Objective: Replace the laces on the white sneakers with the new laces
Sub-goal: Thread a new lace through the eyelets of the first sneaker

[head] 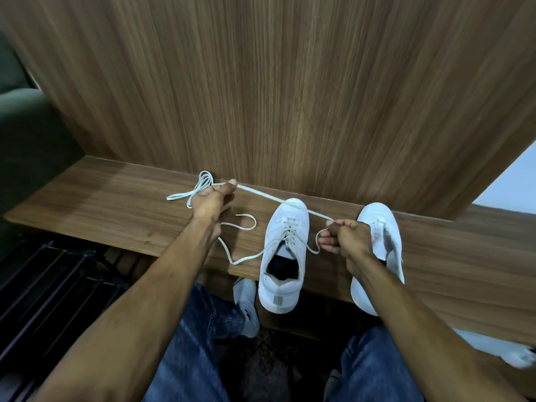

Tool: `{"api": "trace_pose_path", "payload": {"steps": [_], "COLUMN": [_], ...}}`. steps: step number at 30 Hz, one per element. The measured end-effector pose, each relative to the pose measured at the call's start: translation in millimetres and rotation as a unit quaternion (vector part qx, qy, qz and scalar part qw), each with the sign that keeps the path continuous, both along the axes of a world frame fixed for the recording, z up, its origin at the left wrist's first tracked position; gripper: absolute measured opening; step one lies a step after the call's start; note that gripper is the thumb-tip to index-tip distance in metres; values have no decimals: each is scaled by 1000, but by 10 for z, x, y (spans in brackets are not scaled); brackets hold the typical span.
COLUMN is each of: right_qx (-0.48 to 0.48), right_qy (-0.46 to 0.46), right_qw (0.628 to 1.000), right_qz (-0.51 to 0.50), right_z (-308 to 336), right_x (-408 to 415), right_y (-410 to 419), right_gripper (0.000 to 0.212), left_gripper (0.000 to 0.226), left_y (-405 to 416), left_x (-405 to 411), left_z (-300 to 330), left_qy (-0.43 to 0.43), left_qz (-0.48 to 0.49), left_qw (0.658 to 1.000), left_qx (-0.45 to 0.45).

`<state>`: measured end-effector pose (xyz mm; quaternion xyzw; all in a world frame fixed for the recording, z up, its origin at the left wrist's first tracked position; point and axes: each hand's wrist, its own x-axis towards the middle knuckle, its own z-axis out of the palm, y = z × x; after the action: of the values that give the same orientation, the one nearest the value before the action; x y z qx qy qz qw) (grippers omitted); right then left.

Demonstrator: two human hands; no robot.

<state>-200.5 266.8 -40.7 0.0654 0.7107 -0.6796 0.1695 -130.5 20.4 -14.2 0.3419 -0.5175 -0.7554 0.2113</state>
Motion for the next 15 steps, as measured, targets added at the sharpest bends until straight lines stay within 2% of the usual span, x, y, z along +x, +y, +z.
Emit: {"api": "trace_pose_path", "payload": {"steps": [2, 3, 5, 8, 10, 12, 13, 15], "right_qx": [-14, 1, 89, 230, 312, 361, 374, 393], "right_qy": [13, 30, 93, 176, 213, 238, 249, 261], "right_qw": [1000, 999, 987, 940, 902, 879, 872, 863], "right_qz": [22, 41, 92, 178, 209, 199, 192, 181], "right_z": [-27, -56, -142, -259, -303, -313, -305, -307], "right_x": [64, 106, 197, 366, 443, 469, 474, 483], "right_y": [-77, -113, -154, -188, -223, -249, -257, -252], "right_gripper": [16, 23, 33, 36, 34, 28, 24, 20], "left_gripper": [22, 26, 27, 26, 21, 9, 11, 17], "left_y": [72, 104, 182, 286, 362, 449, 484, 547], "left_x": [-61, -87, -130, -143, -115, -49, -15, 45], "left_z": [71, 97, 128, 65, -65, -203, -272, -390], "left_qy": [60, 83, 104, 98, 54, 12, -2, -20], "left_qz": [28, 38, 36, -42, -123, -202, -235, -292], "left_qw": [997, 995, 992, 961, 922, 853, 819, 781], "left_qx": [39, 29, -67, -257, -363, -481, -524, -552]}}
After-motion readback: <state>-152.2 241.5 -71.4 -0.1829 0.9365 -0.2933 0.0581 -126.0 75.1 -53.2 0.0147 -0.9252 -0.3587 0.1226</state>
